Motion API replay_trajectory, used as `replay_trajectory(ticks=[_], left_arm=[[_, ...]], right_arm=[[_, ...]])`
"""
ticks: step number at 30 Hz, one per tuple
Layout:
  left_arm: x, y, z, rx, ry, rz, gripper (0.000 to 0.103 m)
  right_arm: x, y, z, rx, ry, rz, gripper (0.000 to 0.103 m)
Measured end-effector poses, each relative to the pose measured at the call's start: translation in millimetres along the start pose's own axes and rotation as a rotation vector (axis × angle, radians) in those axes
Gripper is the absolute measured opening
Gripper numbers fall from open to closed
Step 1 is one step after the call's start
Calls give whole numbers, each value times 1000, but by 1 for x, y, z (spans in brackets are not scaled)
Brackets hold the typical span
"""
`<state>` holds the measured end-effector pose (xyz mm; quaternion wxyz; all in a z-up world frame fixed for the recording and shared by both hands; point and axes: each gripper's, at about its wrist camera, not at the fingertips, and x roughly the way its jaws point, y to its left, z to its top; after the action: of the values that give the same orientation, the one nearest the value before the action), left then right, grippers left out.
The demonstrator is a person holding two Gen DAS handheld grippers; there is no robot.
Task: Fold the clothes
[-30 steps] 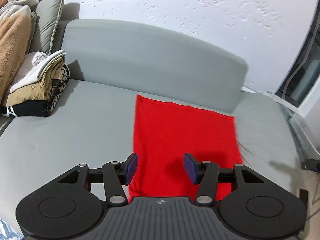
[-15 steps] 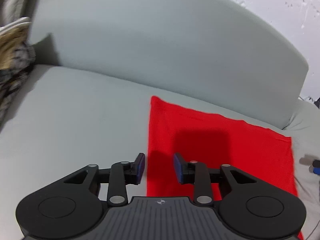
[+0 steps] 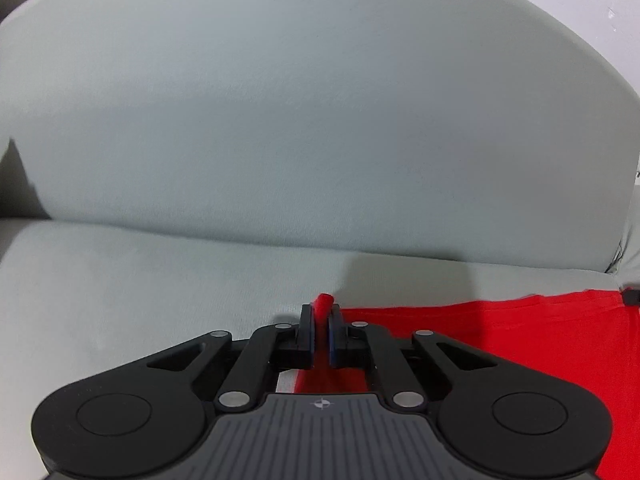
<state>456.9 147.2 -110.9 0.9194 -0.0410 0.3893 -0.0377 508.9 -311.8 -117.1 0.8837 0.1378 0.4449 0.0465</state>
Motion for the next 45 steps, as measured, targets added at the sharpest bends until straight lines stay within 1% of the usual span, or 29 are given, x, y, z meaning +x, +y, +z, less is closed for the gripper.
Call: replay_trajectory(ticks=[2,5,8,10,12,14,18,20,21,23,26,28,29,32,35,37,39,40,42,45], left_arm=[[-14,-4,1,21,-17,15,5],[-53,-1,5,-4,-49,-12,5],[-101,3,5,-30,-74,-34,5],[-139,7,0,-61,-78,-62,5],[-182,10,-11,-93,-74,-102,5],[-222,11,-26,-110,-60,-135,5],[-299,11,-69,-146,1,-187,5],[-324,3,-101,-168,70,-180,5],[-329,-5,-119,-160,104,-163,5],[-338,-16,-161,-117,153,-111,5],[-330,-29,-217,-49,200,-12,5],[-329,-37,-244,-25,196,40,5],[-331,-41,-253,-17,175,59,5],[-349,-47,-259,-24,96,77,5],[-380,-44,-253,-80,18,47,5],[-387,-40,-250,-102,-18,43,5],[-386,-40,-256,-107,-11,60,5],[-382,-44,-263,-89,12,74,5],[-369,-52,-275,-58,58,101,5],[-363,-58,-291,-47,81,143,6]], right_arm=[[-14,6,-2,8,-44,-11,5],[-50,13,-6,32,-89,-18,4],[-96,14,-14,113,-82,9,4],[-135,6,-27,204,-58,44,4],[-172,0,-47,288,-28,80,4],[-210,-3,-73,332,-3,102,4],[-285,-6,-138,335,9,145,4],[-314,-12,-170,334,29,165,4],[-326,-19,-187,332,45,163,4],[-334,-23,-224,309,79,138,4],[-309,-27,-272,284,150,67,4],[-297,-30,-299,291,190,22,4],[-299,-30,-307,287,180,11,4],[-308,-31,-326,281,134,-1,4],[-332,-29,-330,279,57,10,4],[-352,-26,-334,255,2,9,4],[-366,-23,-341,228,-30,9,4],[-367,-22,-345,210,-29,2,4],[-359,-14,-355,143,-11,-49,4],[-348,-4,-377,40,16,-143,5]])
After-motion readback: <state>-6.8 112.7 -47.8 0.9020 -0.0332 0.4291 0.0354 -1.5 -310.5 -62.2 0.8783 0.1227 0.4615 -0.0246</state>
